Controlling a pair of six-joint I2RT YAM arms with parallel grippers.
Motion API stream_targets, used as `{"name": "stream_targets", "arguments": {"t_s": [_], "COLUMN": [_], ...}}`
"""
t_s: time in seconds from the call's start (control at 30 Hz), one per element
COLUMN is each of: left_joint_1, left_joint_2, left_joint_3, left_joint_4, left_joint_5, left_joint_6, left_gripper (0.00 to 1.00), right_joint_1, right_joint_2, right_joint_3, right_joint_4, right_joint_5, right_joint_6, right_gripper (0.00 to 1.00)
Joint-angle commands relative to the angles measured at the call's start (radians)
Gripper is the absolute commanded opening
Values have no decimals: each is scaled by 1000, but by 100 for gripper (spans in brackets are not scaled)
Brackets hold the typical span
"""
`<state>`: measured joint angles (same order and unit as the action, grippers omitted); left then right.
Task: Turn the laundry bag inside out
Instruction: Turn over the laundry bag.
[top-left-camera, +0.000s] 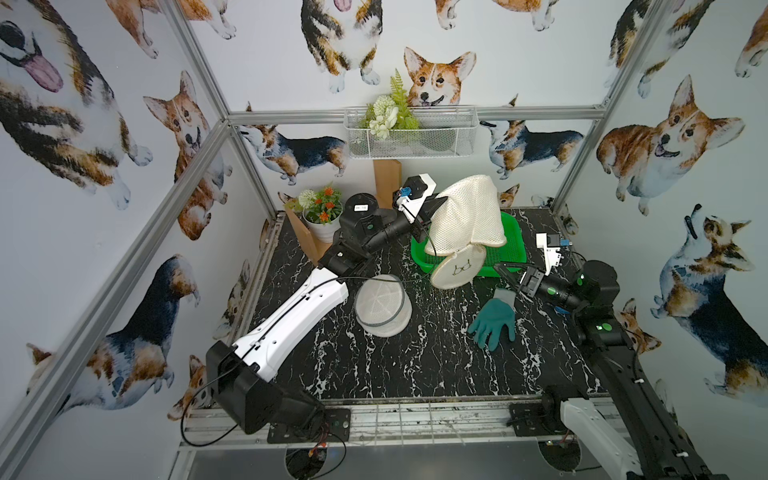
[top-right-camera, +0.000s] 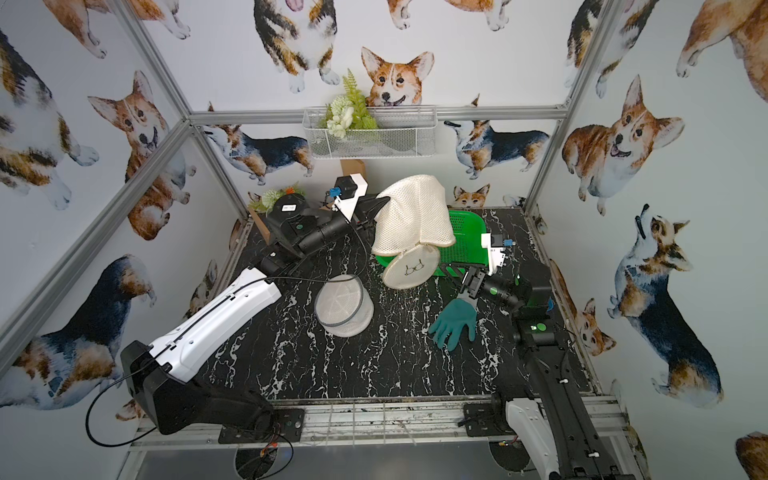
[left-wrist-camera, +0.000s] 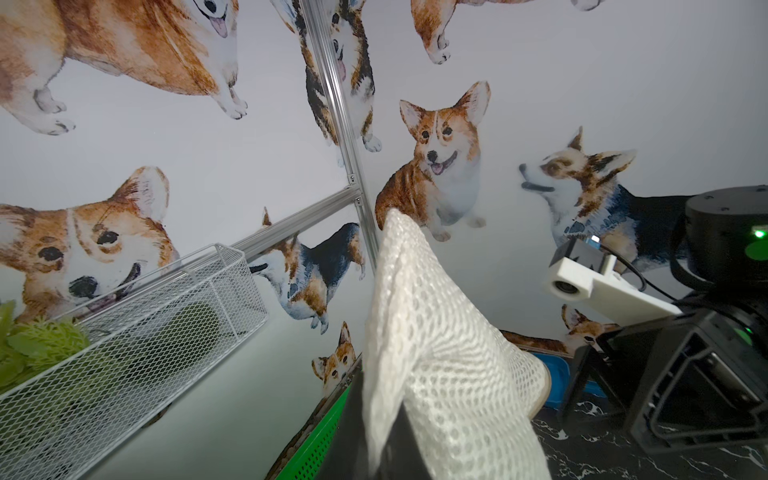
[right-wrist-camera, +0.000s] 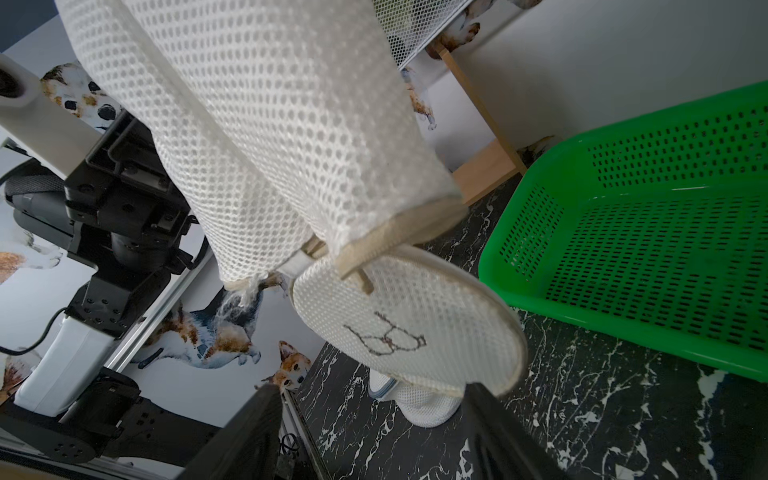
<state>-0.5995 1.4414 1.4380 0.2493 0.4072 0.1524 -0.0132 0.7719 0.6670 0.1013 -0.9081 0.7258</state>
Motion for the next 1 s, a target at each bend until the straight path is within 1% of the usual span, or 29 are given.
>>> {"name": "stream_targets", "arguments": {"t_s": [0.0,0.1,0.33,0.53,0.63,0.7,0.73,0.77,0.87,0.97], "left_joint_1": [1,1,0,0,0,0,0,0,1,1], "left_joint_2": [-1,-3,-9,-4,-3,-3,-1,0,11,22], "left_joint_3": [9,6,-3,9,12,13,13,15,29,44], "left_joint_4": [12,8,15,-14,-14,-12,-14,-19,-53,-92], "left_joint_5": [20,53,112,132,131,131,131,127,86,5], "left_joint_6": [10,9,-20,-52,-64,-70,-74,-77,-89,-110], "left_gripper": [0,0,0,0,0,0,0,0,0,1], "right_joint_1": [11,36,103,105,106,106,105,107,113,113], "right_joint_2": [7,47,159,178,181,173,170,170,181,182], "right_joint_3": [-14,5,80,95,102,98,94,92,90,92], "right_joint_4": [114,240,407,418,374,365,375,389,434,429], "right_joint_5": [-67,-75,-57,34,63,74,72,64,14,-21], "right_joint_6": [75,136,175,132,103,91,92,102,136,140], "right_gripper": [68,66,66,68,68,67,65,62,36,1]}}
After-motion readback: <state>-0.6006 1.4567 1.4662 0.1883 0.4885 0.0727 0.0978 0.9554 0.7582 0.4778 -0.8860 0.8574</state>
